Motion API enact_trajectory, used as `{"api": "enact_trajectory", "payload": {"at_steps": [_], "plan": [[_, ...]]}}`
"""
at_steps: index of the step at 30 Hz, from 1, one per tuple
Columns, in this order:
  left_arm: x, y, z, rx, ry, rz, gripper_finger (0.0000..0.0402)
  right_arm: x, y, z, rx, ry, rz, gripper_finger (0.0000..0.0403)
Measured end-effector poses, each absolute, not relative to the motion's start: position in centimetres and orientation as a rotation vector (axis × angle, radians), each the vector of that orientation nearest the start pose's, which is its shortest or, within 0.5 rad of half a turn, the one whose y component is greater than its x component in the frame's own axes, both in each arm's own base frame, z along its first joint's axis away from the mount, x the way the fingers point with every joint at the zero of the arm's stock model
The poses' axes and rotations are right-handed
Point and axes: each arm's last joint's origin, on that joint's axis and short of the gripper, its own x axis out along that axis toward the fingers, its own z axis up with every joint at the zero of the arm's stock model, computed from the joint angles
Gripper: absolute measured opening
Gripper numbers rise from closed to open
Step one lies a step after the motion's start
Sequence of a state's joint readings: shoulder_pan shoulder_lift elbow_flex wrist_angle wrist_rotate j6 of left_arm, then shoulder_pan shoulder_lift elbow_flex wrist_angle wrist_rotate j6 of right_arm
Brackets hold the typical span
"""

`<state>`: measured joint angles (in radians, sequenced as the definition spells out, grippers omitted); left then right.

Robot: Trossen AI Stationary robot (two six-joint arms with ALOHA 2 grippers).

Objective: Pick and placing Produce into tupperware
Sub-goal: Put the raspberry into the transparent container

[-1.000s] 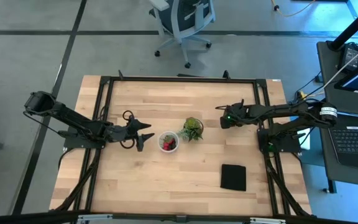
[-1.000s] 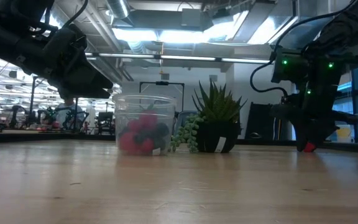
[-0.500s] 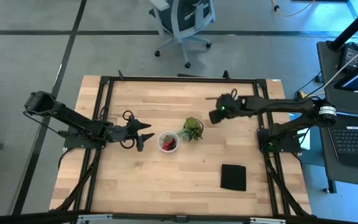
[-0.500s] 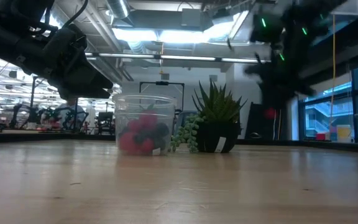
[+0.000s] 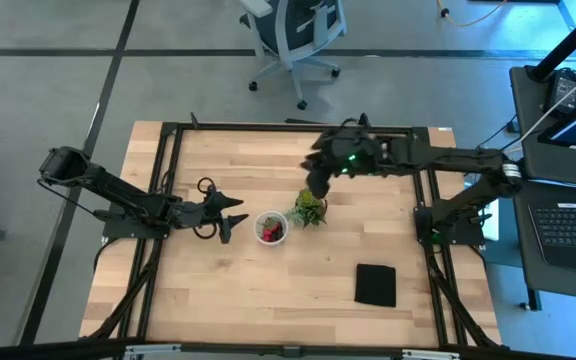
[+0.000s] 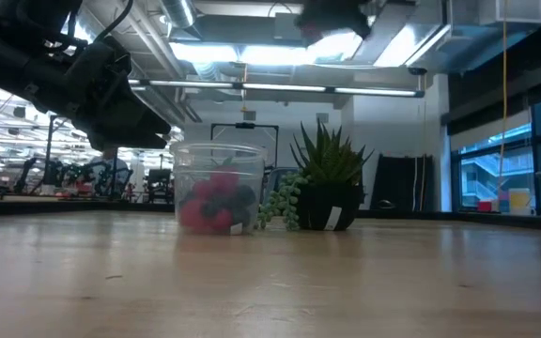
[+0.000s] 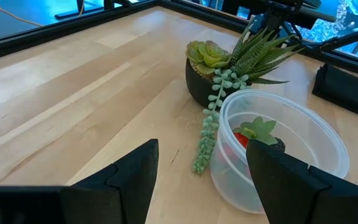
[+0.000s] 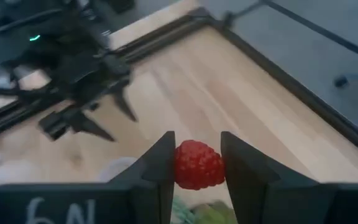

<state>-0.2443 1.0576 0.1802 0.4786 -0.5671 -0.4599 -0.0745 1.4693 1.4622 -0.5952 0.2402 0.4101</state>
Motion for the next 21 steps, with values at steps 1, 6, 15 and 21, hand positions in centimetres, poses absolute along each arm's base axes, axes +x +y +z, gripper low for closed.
{"api": "enact_trajectory", "payload": {"at_steps": [1,6,15,21], "plan": [[17.7,-2.8,14.8,-0.293,0.287,0.395,0.0236,32.6,-2.5,37.1,0.315,0.538,-0.399,0.0114],[17.6,-2.8,14.7,-0.290,0.288,0.395,0.0236,37.3,0.2,35.7,0.155,0.630,-0.286,0.0114],[17.6,-2.8,14.6,-0.284,0.302,0.397,0.0236,42.7,4.2,29.6,-0.017,0.930,-0.154,0.0115],[17.6,-2.8,14.6,-0.283,0.306,0.399,0.0236,44.2,4.9,26.5,-0.017,1.012,-0.131,0.0115]]}}
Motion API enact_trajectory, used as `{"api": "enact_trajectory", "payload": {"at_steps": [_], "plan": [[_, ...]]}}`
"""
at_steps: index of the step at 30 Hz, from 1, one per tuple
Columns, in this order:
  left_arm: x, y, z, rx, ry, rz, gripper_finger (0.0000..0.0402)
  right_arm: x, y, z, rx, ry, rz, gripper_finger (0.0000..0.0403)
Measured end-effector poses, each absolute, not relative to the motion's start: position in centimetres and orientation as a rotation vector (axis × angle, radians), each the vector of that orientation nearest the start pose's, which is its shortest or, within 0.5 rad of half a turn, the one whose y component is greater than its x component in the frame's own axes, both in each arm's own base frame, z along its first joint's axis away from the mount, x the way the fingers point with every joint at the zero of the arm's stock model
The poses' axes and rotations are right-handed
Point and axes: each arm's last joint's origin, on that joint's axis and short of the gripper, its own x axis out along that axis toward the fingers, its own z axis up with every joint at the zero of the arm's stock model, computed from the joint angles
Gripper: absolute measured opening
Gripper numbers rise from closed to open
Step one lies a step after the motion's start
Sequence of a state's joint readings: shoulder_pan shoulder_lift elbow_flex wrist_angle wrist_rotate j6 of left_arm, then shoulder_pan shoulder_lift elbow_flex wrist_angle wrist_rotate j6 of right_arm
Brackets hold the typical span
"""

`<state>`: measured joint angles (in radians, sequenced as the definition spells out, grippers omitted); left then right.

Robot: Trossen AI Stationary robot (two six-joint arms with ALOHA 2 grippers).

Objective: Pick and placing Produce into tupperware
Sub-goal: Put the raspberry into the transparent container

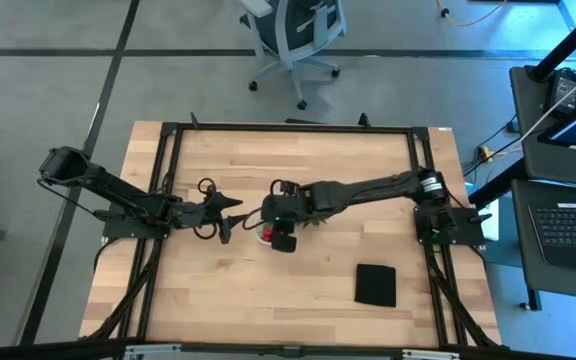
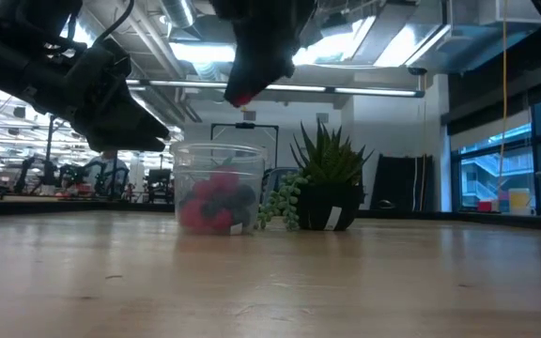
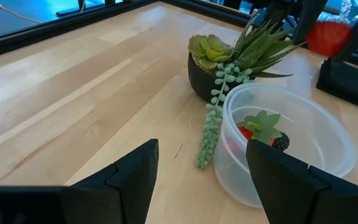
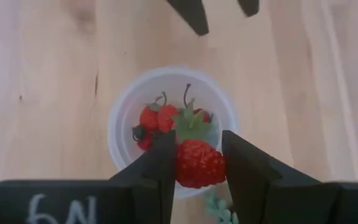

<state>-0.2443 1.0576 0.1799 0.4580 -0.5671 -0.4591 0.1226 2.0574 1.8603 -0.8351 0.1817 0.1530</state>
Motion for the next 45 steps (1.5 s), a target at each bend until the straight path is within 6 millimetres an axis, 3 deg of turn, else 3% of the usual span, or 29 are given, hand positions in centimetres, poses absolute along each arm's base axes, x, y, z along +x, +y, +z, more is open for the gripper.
{"api": "enact_trajectory", "payload": {"at_steps": [19,37,45], "plan": [[17.5,-2.8,14.5,-0.280,0.313,0.400,0.0236,46.2,5.6,21.5,0.032,1.098,-0.073,0.0116],[17.5,-2.8,14.5,-0.278,0.317,0.400,0.0236,46.4,5.7,20.3,0.024,1.128,-0.076,0.0116],[17.5,-2.8,14.5,-0.279,0.317,0.401,0.0236,46.4,5.7,20.3,0.027,1.127,-0.077,0.0150]]}}
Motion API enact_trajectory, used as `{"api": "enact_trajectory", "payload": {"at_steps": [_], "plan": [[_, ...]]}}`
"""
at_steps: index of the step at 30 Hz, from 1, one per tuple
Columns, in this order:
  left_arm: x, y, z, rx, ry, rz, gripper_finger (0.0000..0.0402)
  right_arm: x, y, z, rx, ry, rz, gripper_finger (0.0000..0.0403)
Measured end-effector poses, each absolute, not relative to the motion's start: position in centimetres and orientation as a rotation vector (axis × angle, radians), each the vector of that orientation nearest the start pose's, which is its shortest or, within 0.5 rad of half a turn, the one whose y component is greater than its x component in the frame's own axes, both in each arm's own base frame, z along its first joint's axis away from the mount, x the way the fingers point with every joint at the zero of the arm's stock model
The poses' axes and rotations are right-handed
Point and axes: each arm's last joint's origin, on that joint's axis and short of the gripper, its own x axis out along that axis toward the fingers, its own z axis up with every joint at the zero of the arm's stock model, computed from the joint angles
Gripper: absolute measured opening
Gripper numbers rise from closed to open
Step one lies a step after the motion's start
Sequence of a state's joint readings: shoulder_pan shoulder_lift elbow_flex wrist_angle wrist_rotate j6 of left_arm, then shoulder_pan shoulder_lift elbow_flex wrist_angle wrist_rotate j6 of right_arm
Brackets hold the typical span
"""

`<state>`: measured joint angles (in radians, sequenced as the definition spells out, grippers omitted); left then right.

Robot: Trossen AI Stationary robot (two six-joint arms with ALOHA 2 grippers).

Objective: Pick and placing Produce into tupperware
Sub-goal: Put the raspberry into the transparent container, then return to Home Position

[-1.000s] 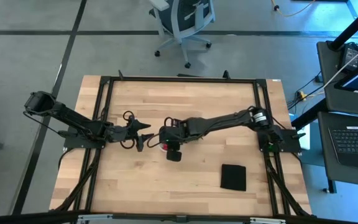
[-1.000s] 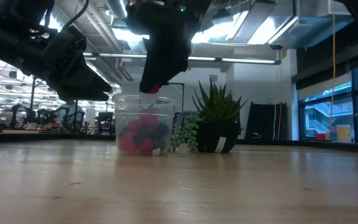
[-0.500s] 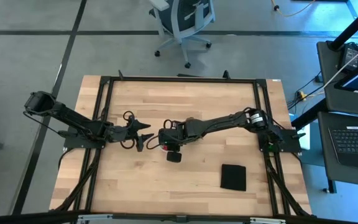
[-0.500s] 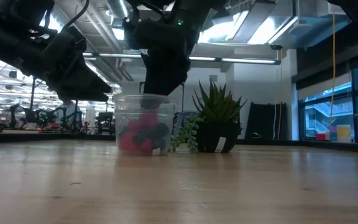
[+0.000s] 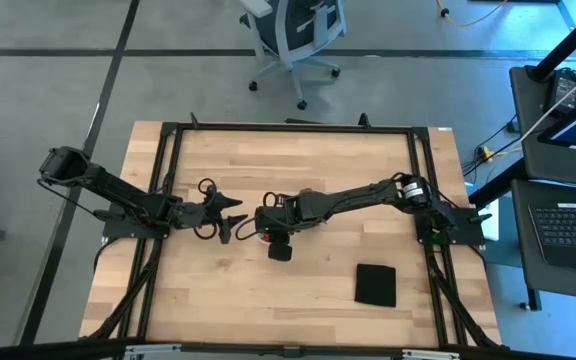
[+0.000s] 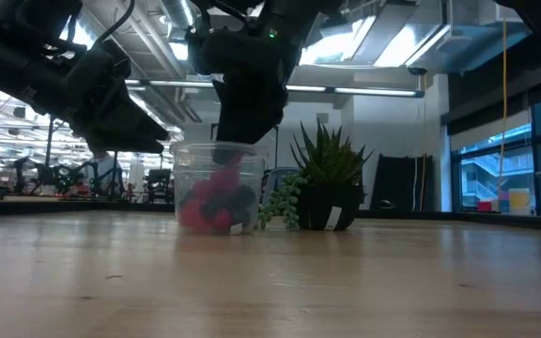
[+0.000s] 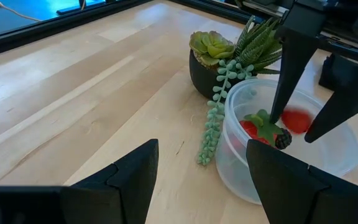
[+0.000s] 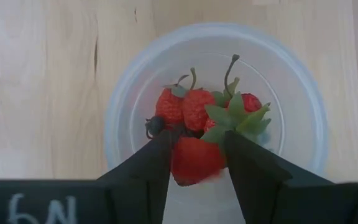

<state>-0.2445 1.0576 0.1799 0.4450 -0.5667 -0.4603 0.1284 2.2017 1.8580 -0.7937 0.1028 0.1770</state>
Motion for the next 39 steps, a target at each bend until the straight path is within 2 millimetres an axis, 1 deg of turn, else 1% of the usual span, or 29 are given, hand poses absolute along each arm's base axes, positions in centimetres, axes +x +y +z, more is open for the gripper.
{"api": "enact_trajectory", "payload": {"at_steps": [9,13,15,17,20,22,25,27,29,32,34,36,39], "plan": [[17.5,-2.8,14.5,-0.279,0.317,0.401,0.0236,46.4,5.7,20.3,0.028,1.121,-0.077,0.0194],[17.6,-2.8,14.5,-0.283,0.309,0.399,0.0236,46.2,5.7,20.6,0.034,1.136,-0.084,0.0205],[17.6,-2.8,14.9,-0.300,0.279,0.393,0.0236,46.1,5.7,22.1,0.047,1.128,-0.091,0.0206],[17.6,-2.8,15.6,-0.325,0.227,0.379,0.0236,45.7,5.5,24.6,0.040,1.088,-0.101,0.0206],[17.3,-2.7,16.6,-0.350,0.171,0.360,0.0236,44.6,5.1,28.0,-0.025,1.014,-0.164,0.0206],[16.9,-2.6,17.4,-0.345,0.124,0.347,0.0236,43.6,4.8,30.0,-0.089,0.978,-0.193,0.0206],[16.1,-2.4,18.9,-0.285,0.048,0.327,0.0236,41.6,4.3,33.7,-0.153,0.895,-0.234,0.0206],[15.4,-2.1,20.0,-0.257,-0.015,0.325,0.0236,40.1,4.0,36.0,-0.156,0.841,-0.257,0.0206],[14.6,-1.7,21.0,-0.242,-0.079,0.320,0.0236,38.5,3.7,37.7,-0.147,0.804,-0.262,0.0206],[13.5,-1.3,22.0,-0.221,-0.136,0.284,0.0236,35.8,3.3,39.4,-0.139,0.764,-0.261,0.0206],[12.7,-1.1,22.4,-0.223,-0.156,0.274,0.0236,33.8,3.1,40.0,-0.139,0.733,-0.260,0.0206],[11.9,-0.8,22.5,-0.223,-0.161,0.283,0.0236,31.9,2.8,39.9,-0.129,0.693,-0.261,0.0206],[11.0,-0.5,22.4,-0.219,-0.150,0.294,0.0236,28.8,2.4,39.3,-0.084,0.588,-0.265,0.0206]]}}
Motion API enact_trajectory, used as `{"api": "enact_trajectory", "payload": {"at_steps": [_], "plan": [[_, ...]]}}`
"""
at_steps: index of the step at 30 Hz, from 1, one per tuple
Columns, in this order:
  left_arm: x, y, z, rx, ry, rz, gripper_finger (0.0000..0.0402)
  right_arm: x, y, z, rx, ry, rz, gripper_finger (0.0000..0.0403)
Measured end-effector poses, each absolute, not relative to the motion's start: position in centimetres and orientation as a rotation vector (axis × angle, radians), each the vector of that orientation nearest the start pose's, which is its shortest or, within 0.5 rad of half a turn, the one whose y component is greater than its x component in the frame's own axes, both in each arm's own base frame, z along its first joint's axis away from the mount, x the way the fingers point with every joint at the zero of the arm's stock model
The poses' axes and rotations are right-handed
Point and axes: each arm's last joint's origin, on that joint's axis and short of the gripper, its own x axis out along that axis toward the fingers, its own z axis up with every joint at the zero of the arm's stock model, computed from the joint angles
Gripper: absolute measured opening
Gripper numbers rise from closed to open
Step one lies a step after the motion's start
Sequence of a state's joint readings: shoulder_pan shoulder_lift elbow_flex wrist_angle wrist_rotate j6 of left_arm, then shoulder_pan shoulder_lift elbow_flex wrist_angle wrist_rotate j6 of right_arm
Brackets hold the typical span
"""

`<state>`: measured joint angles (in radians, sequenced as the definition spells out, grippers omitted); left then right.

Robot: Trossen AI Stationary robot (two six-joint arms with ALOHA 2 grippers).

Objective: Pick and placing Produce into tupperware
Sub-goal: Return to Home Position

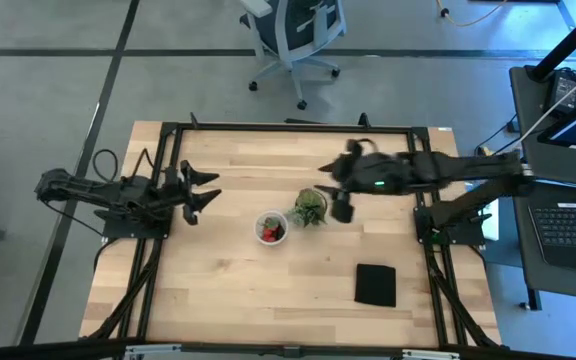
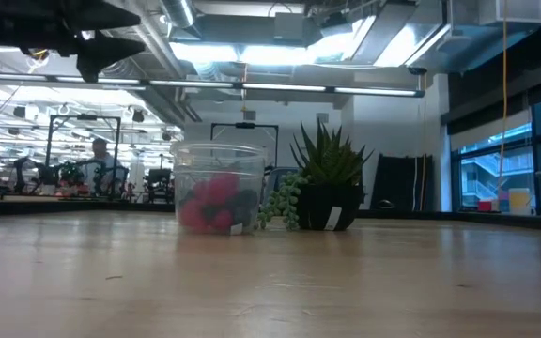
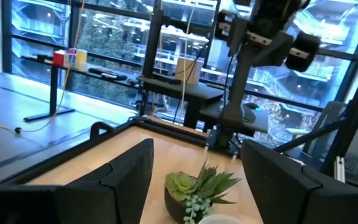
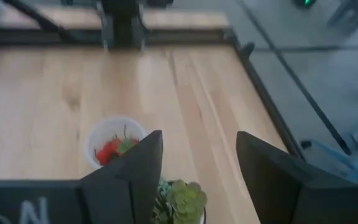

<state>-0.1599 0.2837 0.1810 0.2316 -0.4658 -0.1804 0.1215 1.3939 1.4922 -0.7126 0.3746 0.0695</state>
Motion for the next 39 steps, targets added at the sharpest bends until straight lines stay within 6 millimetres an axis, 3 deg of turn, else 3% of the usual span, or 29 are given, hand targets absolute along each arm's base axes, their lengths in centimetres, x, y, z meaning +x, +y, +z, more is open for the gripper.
{"api": "enact_trajectory", "payload": {"at_steps": [3,8,13,28,39], "plan": [[10.3,-0.3,22.3,-0.215,-0.144,0.273,0.0236,25.6,2.1,38.2,-0.051,0.465,-0.263,0.0206],[10.1,-0.2,22.1,-0.200,-0.121,0.161,0.0236,21.0,1.6,34.7,0.039,0.333,-0.247,0.0207],[10.3,0.1,21.7,-0.202,-0.065,0.104,0.0236,17.7,1.3,31.2,0.120,0.212,-0.181,0.0207],[9.6,2.2,21.5,-0.148,-0.064,0.292,0.0236,11.2,0.3,25.2,0.170,0.045,-0.242,0.0207],[8.5,2.8,21.3,-0.148,-0.068,0.370,0.0236,8.3,0.0,23.0,0.187,-0.077,-0.239,0.0207]]}}
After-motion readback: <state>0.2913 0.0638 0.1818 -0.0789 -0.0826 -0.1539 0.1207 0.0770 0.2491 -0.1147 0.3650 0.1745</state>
